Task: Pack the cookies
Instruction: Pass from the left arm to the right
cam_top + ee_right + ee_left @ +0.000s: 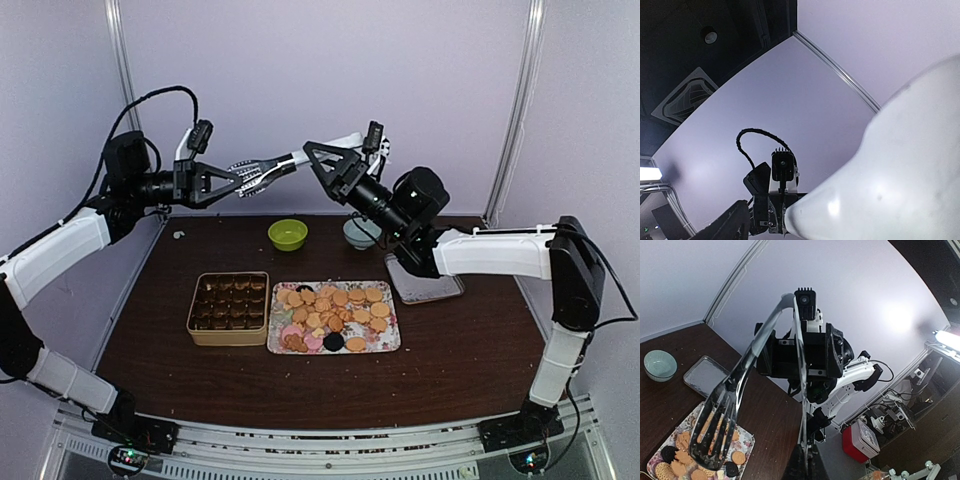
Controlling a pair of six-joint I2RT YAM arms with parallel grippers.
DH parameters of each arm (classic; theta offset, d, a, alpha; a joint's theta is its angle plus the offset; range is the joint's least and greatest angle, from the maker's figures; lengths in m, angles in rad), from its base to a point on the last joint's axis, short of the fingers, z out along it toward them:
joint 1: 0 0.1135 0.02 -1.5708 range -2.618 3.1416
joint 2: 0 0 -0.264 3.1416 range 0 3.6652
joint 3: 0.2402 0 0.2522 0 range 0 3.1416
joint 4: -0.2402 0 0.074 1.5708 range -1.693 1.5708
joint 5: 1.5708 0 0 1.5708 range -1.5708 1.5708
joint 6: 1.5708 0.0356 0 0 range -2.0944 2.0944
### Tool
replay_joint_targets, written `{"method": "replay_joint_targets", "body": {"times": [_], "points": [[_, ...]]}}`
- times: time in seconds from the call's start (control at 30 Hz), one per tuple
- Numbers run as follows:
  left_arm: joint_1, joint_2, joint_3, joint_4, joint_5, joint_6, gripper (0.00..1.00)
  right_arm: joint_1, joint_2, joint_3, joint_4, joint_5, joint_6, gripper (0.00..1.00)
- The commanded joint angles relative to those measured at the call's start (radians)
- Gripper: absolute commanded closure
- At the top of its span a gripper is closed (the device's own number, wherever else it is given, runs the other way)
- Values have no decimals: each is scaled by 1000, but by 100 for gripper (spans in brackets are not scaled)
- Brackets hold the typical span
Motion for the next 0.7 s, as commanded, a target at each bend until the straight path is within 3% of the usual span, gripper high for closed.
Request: {"method": "replay_joint_targets", "body": {"times": [0.0,0.23,0.47,0.6,0.67], "points": [[-9,-15,11,40,35,19,100,4,12,18,22,0,14,25],[-8,-17,3,4,40,52,100,5,21,24,47,-2,33,45],[-6,-13,33,-144,27,174,100,5,-5,-19,53,-17,23,52],[5,-6,70,-329,2,330,80,1,-46,-59,8,-19,-30,56],[20,1,93,-435,-15,419,66,2,-85,-84,-46,-17,-83,57]]}}
